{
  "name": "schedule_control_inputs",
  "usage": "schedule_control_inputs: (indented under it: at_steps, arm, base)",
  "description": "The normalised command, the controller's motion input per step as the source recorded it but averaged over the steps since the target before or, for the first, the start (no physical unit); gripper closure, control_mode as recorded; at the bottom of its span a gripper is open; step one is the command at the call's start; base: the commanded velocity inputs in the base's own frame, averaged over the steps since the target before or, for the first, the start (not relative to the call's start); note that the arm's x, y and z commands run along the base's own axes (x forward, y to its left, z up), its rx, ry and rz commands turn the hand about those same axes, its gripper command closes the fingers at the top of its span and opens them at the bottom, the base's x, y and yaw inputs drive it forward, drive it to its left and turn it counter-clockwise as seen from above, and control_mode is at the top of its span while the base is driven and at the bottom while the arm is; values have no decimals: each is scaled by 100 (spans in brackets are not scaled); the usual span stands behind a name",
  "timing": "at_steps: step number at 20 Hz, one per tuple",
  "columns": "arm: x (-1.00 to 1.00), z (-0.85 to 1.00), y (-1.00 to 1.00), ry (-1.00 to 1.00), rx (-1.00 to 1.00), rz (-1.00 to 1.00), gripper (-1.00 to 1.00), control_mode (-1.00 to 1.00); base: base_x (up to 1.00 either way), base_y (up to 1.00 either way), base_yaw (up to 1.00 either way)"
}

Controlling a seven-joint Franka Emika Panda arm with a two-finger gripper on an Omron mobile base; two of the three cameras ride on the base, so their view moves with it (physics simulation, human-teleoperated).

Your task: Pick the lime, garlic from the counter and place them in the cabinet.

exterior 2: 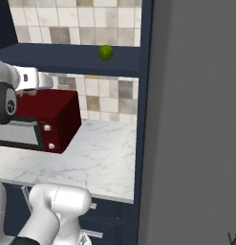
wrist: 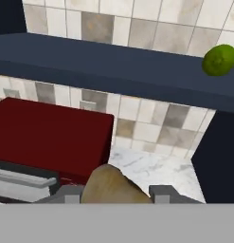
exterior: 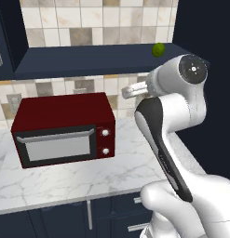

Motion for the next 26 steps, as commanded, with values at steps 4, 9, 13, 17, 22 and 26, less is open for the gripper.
schedule_control_inputs:
  at_steps: [4, 9, 13, 17, 22, 26]
  arm:
    - [17, 56, 0, -3, 0, 0, 100, -100]
    - [54, 34, 0, -3, 0, 0, 100, -100]
    - [54, 22, 0, -1, 0, 0, 100, -100]
    - [69, 8, 0, 0, 0, 0, 100, -100]
    - [79, 1, 0, 1, 0, 0, 100, -100]
    - [75, 0, 0, 4, 0, 0, 100, -100]
  base:
    - [0, 0, 0]
    - [0, 0, 0]
    - [0, 0, 0]
    - [0, 0, 0]
    - [0, 0, 0]
    - [0, 0, 0]
